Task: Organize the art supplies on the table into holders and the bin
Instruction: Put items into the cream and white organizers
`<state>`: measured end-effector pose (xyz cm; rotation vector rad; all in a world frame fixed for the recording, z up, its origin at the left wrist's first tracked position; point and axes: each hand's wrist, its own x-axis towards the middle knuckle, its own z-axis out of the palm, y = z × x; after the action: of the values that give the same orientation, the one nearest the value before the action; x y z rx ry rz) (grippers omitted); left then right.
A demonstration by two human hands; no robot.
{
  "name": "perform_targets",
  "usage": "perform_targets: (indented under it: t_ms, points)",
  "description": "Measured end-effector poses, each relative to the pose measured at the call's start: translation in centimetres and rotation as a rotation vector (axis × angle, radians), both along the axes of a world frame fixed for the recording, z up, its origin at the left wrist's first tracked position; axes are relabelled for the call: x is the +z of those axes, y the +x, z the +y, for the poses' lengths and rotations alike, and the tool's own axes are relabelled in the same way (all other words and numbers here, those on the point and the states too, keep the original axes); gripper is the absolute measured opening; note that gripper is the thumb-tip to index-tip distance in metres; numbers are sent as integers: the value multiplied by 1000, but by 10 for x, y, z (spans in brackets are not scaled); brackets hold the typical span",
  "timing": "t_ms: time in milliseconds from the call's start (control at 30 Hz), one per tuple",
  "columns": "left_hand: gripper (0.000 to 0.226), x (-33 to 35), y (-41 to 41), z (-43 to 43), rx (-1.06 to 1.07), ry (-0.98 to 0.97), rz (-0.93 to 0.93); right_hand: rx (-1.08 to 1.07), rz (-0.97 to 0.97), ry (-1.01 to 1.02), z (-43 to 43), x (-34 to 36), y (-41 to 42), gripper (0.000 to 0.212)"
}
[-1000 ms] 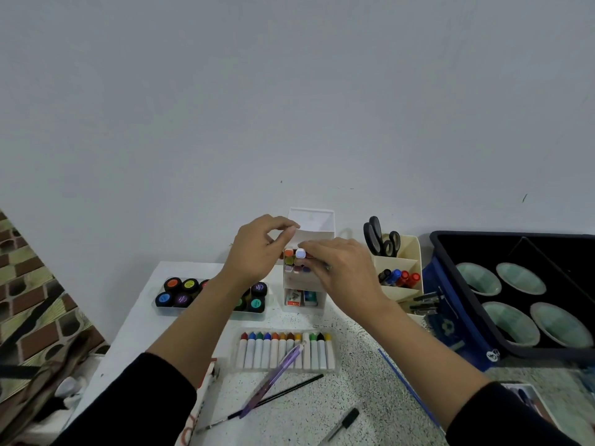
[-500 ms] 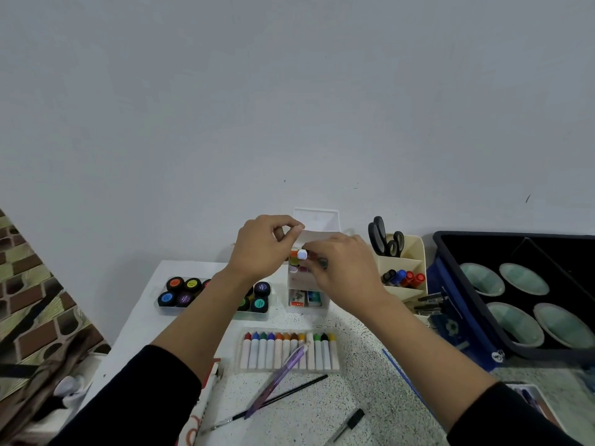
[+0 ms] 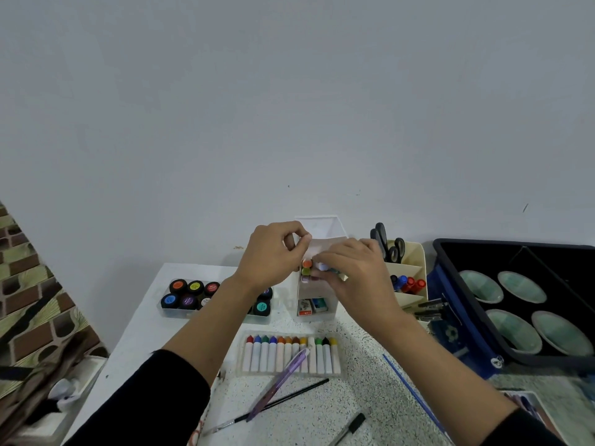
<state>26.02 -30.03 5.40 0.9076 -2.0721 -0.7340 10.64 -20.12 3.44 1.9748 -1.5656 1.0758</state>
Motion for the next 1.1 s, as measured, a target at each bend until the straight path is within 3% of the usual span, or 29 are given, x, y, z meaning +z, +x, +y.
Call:
perform_targets:
  t_ms: [133, 367, 633, 733, 867, 1100]
  points:
    - [15, 6, 2, 0, -62, 85, -11, 50, -132, -22, 4, 2, -5, 15]
    - [18, 6, 2, 1, -141, 157, 25, 29, -182, 148, -5, 0, -8, 19]
    - [21, -1, 4, 1, -150, 119, 9, 1, 3, 234, -7, 2, -6, 26]
    - [23, -9, 4, 2, -115, 52, -13, 30, -123, 209, 5, -1, -11, 40]
    - [31, -23, 5, -1, -32, -13, -29, -61, -172, 35, 15, -8, -20, 20]
    - [43, -32, 9, 14, -146, 232, 86, -69, -21, 27, 5, -16, -20, 15]
